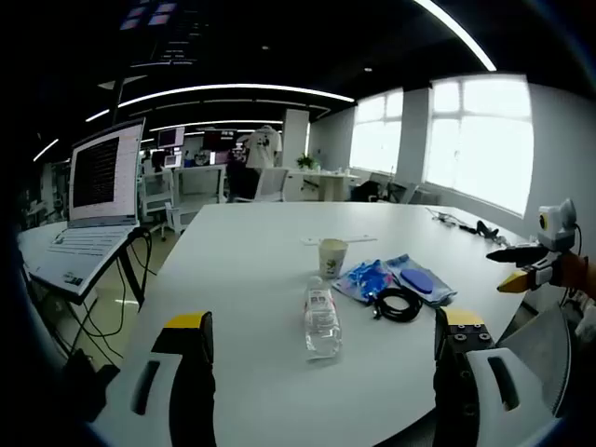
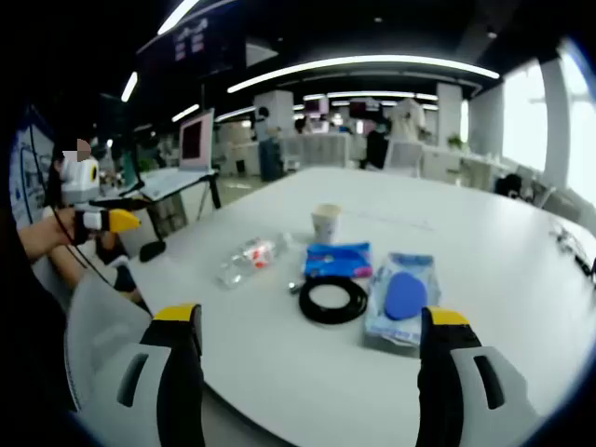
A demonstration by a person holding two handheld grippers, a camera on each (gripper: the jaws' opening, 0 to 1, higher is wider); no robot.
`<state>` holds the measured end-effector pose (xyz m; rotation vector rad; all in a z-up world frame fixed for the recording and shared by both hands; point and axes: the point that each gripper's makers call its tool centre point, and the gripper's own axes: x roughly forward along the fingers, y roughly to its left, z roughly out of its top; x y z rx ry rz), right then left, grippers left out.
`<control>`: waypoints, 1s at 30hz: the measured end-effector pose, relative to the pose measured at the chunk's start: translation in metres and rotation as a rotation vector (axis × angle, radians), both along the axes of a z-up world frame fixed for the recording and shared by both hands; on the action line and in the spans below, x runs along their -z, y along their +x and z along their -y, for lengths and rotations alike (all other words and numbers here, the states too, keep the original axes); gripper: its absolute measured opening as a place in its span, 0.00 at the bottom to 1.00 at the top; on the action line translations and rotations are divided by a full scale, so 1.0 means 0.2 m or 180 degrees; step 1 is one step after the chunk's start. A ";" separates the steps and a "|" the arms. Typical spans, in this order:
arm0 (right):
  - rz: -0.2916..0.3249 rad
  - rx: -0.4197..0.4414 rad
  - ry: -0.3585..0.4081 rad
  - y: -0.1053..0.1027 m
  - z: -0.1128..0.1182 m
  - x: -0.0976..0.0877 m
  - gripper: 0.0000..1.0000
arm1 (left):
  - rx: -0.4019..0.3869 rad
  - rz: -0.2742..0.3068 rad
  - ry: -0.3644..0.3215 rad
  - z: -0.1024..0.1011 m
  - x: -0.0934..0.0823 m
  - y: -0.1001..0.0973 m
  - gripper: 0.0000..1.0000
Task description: Arrange the tabletop items into an orderly group along one side of the table until the central work area is clear of visible clutter.
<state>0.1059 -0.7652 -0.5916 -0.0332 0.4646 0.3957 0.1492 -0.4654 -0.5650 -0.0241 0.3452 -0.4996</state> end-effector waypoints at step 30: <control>-0.0026 -0.0045 0.0009 0.00 0.01 0.02 0.96 | 0.0041 -0.0020 -0.0031 0.03 -0.02 -0.03 0.97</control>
